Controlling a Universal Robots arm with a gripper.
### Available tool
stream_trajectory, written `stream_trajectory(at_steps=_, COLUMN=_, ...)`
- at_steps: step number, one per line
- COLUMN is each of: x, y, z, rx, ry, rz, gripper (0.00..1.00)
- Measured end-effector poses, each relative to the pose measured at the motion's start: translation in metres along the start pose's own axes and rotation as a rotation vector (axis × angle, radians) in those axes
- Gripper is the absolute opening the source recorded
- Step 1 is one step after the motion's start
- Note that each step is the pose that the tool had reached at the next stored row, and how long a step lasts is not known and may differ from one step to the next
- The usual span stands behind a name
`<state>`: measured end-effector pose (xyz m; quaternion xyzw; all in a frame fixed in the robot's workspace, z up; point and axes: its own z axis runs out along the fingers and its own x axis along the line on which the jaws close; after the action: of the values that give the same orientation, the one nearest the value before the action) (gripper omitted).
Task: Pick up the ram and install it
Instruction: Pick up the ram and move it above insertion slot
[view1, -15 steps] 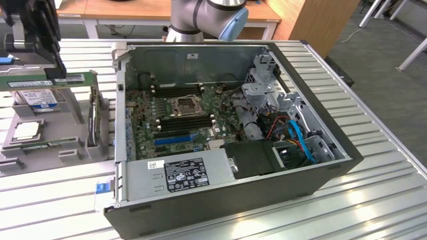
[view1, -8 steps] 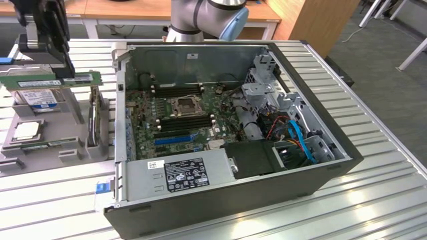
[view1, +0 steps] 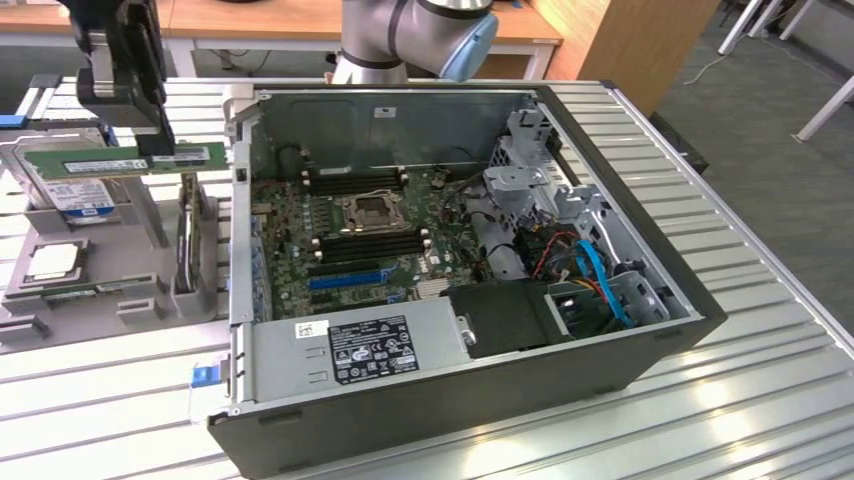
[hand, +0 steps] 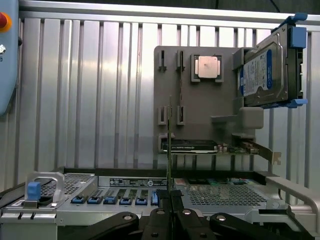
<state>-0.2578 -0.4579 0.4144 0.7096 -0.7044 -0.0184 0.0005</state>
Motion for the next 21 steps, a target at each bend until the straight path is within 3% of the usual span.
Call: stream_trajectory(at_steps=21, x=0.000, y=-0.0470, z=-0.0012, rx=0.0000, ry=0.0000, rz=-0.001, gripper=0.11)
